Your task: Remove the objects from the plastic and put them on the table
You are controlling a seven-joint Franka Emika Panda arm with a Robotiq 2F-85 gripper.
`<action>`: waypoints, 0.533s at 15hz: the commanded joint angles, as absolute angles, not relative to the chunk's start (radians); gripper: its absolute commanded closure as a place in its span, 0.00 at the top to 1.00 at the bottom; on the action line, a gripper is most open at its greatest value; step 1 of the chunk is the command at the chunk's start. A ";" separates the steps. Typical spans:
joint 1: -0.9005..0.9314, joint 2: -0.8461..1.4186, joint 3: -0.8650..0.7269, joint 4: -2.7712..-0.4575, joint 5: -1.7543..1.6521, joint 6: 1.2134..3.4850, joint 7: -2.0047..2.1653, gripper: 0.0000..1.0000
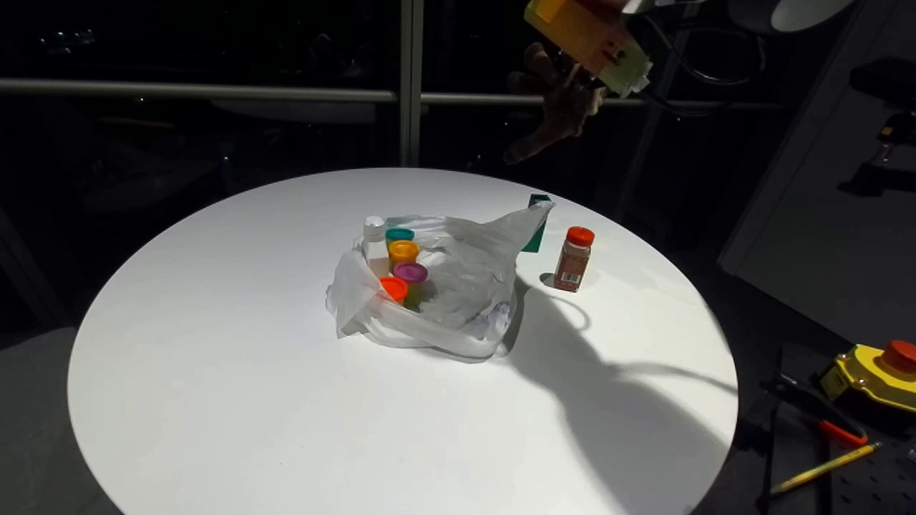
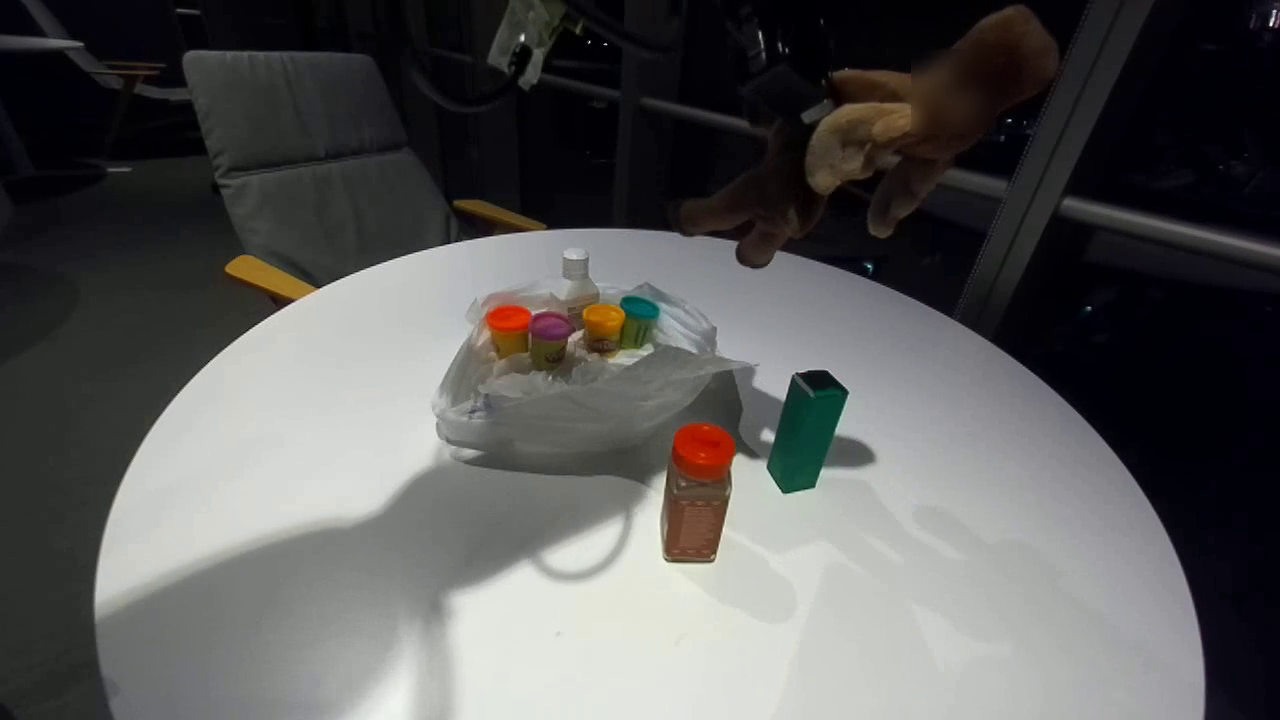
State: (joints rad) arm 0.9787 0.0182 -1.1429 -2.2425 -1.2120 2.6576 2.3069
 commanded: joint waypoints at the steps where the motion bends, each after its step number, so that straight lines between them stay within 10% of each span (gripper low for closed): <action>1: 0.838 -0.207 -0.940 -2.365 -1.261 2.409 2.348 0.03; 8: 0.368 -0.366 -0.471 -2.598 -0.980 2.306 2.226 0.03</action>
State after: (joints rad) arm 0.5649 -0.2725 -0.6480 -2.5068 -1.0821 2.2918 2.3156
